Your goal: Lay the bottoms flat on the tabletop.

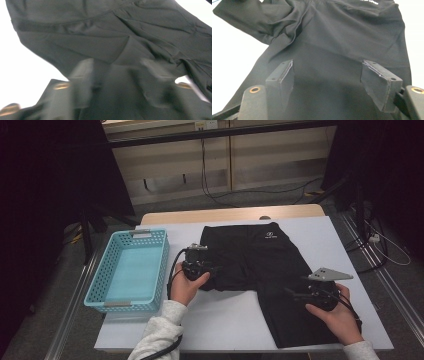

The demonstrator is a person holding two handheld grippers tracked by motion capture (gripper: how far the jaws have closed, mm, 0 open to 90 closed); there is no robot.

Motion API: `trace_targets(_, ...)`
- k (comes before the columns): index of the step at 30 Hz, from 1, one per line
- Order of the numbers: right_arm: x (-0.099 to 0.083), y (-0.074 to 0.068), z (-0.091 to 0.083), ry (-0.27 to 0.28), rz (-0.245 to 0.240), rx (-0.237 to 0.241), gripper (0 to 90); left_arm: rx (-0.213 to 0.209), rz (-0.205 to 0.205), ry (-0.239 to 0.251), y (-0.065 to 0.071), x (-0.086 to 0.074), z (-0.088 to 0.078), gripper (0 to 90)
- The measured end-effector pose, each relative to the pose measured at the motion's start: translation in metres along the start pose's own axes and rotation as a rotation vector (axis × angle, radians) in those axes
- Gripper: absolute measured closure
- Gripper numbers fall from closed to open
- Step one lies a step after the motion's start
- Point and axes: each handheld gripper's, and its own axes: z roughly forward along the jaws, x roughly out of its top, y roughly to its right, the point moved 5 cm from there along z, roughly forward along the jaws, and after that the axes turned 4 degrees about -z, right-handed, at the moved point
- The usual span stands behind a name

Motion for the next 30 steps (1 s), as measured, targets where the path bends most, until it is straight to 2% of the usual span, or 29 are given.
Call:
trace_targets(2, 0.000, -0.001, 0.001, -0.003, -0.001, 0.002, 27.0, 0.017, 0.009, 0.013, -0.002, -0.003, -0.007, 28.0)
trace_targets(6, 0.004, -0.004, 0.003, 0.004, -0.007, 0.007, 27.0, 0.043, 0.024, 0.033, -0.006, -0.009, -0.019, 19.9)
trace_targets(10, 0.008, -0.009, 0.008, 0.003, -0.021, 0.023, 27.0, 0.066, 0.022, 0.048, -0.009, -0.017, -0.023, 18.2)
trace_targets(13, 0.010, -0.015, 0.012, -0.002, -0.039, 0.041, 27.0, 0.073, 0.020, 0.026, -0.012, -0.024, -0.020, 19.7)
trace_targets(17, 0.011, -0.019, 0.015, -0.005, -0.051, 0.055, 27.0, 0.091, 0.034, 0.001, -0.015, -0.032, -0.020, 33.5)
trace_targets(18, 0.012, -0.019, 0.015, -0.004, -0.053, 0.059, 27.0, 0.082, 0.033, -0.015, -0.015, -0.033, -0.021, 37.6)
trace_targets(21, 0.011, -0.021, 0.015, -0.006, -0.056, 0.063, 27.0, 0.097, 0.030, -0.056, -0.017, -0.039, -0.016, 54.4)
trace_targets(24, 0.012, -0.022, 0.016, -0.007, -0.061, 0.064, 27.0, 0.068, 0.009, -0.107, -0.017, -0.045, -0.009, 61.8)
trace_targets(30, 0.013, -0.027, 0.018, -0.007, -0.069, 0.075, 27.0, 0.020, -0.031, -0.154, -0.010, -0.049, -0.007, 80.0)
